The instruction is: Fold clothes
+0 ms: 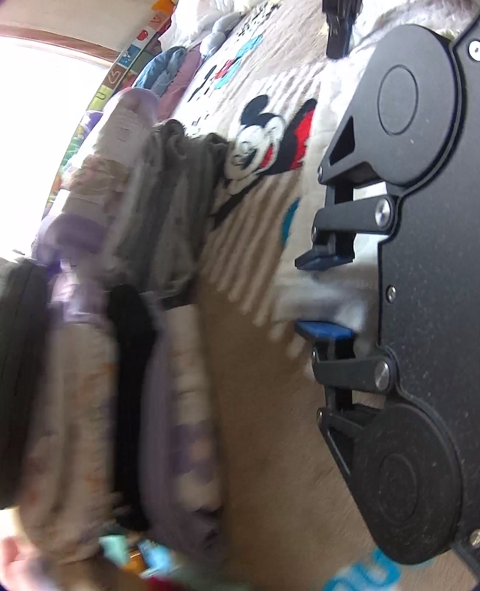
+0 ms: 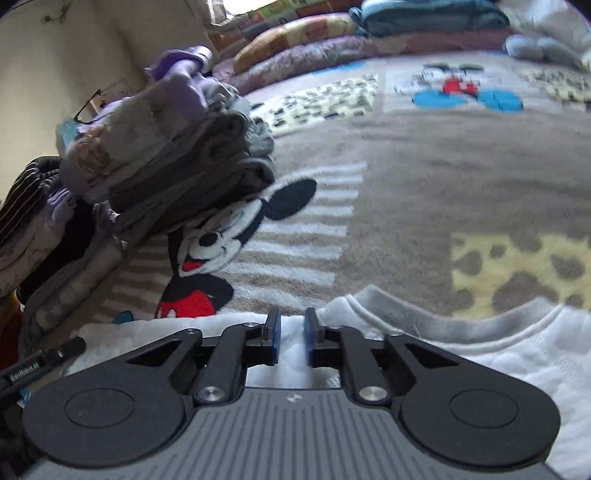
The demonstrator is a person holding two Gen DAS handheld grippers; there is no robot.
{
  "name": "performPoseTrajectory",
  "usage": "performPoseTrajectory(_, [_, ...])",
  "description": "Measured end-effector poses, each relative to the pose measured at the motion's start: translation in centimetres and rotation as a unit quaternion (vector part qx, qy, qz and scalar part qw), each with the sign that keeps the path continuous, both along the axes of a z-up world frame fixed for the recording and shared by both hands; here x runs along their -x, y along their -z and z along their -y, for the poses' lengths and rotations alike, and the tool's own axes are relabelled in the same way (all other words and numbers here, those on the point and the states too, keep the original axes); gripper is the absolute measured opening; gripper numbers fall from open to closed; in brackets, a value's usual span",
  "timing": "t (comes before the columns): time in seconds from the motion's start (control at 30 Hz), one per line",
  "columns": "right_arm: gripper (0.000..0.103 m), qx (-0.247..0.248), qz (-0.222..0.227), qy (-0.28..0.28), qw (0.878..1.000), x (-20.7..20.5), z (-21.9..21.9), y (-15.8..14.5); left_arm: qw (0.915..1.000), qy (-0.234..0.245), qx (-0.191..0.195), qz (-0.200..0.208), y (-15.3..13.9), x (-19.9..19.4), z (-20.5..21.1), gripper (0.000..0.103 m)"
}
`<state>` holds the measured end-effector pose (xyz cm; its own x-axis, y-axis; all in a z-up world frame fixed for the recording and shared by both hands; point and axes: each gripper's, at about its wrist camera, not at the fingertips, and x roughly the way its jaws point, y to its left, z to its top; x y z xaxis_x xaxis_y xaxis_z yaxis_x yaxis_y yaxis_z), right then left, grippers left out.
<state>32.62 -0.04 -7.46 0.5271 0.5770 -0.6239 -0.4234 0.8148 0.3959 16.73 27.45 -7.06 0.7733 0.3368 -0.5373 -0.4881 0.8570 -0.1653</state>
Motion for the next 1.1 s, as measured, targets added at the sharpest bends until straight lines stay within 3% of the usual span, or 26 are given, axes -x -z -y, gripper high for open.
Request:
performPoseTrajectory(0.1, [0.018, -0.020, 0.019, -0.013, 1.000, 1.6, 0.7, -1.9, 0.9984, 0.028, -0.040, 0.029, -1.4, 0.7, 1.9, 0.027])
performPoseTrajectory(0.2, [0.018, -0.048, 0.037, -0.022, 0.998, 3.9, 1.9, -3.6, 0.9932, 0.101, -0.027, 0.052, -1.9, 0.9, 3.8, 0.028])
performPoseTrajectory(0.3, [0.019, -0.095, 0.037, -0.013, 0.995, 6.9, 4.5, -4.2, 0.9812, 0.183, -0.013, 0.060, -1.5, 0.3, 6.7, 0.028])
performPoseTrajectory(0.43, [0.022, -0.130, 0.034, 0.029, 0.991, 10.9, 10.7, -3.7, 0.9590, 0.276, -0.051, 0.039, -0.5, -0.7, 11.5, 0.028])
performPoseTrajectory(0.53, [0.023, -0.130, 0.042, 0.085, 0.987, 13.4, 17.0, -3.3, 0.9411, 0.327, -0.075, -0.045, 1.7, -2.4, 14.5, 0.027])
performPoseTrajectory(0.6, [0.025, -0.111, 0.051, 0.125, 0.985, 14.3, 21.1, -3.1, 0.9365, 0.329, -0.107, -0.056, 2.5, -2.8, 15.7, 0.028])
performPoseTrajectory(0.77, [0.025, -0.067, 0.075, 0.184, 0.978, 14.3, 28.3, -2.8, 0.9361, 0.335, -0.104, -0.028, 0.9, -2.5, 16.0, 0.028])
performPoseTrajectory(0.93, [0.024, -0.027, 0.106, 0.160, 0.981, 11.4, 27.1, -2.0, 0.9296, 0.353, -0.105, -0.010, 0.8, -1.7, 16.6, 0.028])
performPoseTrajectory(1.07, [0.021, 0.054, 0.034, 0.142, 0.988, 8.8, 25.2, 3.1, 0.9258, 0.359, -0.117, -0.020, 1.2, -1.6, 17.1, 0.028])
performPoseTrajectory(1.1, [0.020, 0.050, 0.036, 0.146, 0.987, 9.2, 25.2, 2.8, 0.9252, 0.360, -0.119, -0.019, 1.1, -1.5, 17.2, 0.028])
